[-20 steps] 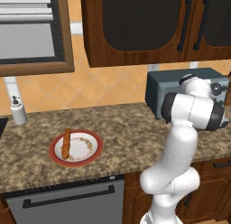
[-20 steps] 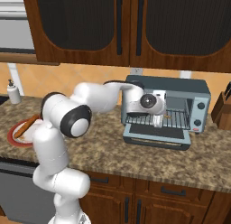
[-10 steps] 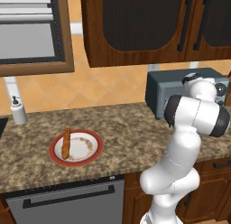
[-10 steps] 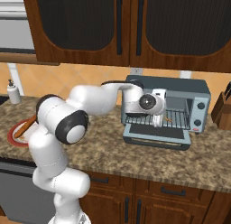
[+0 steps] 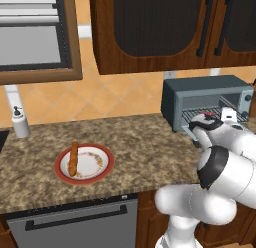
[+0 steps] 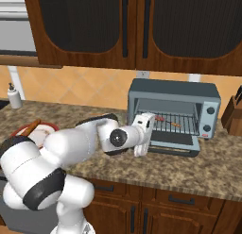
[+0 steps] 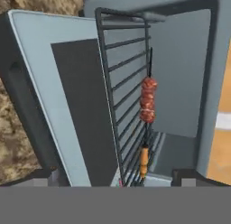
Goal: Pick up the kebab skewer and baguette bread, and place them inside the toaster oven. Close the toaster oven door and start by setting the timer.
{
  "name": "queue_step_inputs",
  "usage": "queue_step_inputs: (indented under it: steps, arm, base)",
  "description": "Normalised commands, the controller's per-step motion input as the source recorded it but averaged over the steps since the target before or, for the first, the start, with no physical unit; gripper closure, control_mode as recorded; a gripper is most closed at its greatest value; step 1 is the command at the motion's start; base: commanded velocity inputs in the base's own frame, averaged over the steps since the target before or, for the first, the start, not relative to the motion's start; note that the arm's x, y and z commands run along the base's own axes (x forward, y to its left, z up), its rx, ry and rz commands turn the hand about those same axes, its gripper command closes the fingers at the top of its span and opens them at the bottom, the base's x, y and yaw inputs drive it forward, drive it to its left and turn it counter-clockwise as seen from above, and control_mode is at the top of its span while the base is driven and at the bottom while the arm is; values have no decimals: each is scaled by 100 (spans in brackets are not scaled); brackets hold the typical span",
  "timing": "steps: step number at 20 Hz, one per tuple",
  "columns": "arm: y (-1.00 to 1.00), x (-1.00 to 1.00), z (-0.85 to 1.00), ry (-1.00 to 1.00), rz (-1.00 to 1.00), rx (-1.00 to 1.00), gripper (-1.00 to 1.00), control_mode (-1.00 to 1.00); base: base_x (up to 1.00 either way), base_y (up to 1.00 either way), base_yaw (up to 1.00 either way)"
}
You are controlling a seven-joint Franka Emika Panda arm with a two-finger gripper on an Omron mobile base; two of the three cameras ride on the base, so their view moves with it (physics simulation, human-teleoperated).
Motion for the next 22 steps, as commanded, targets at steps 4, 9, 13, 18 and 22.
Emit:
queue_step_inputs:
  steps: [4, 9, 13, 18, 22]
  arm:
    - [100, -61, 82, 14, -35, 18, -100, -100]
    - [85, -24, 99, 15, -27, 27, -100, -100]
    - [74, -32, 98, 19, -25, 32, -100, -100]
    - [66, -32, 100, 19, -17, 39, -100, -100]
    - [56, -39, 100, 25, -14, 43, -100, -100]
  base:
    - [0, 0, 0]
    - [0, 0, 0]
    - [0, 0, 0]
    - [0, 0, 0]
    - [0, 0, 0]
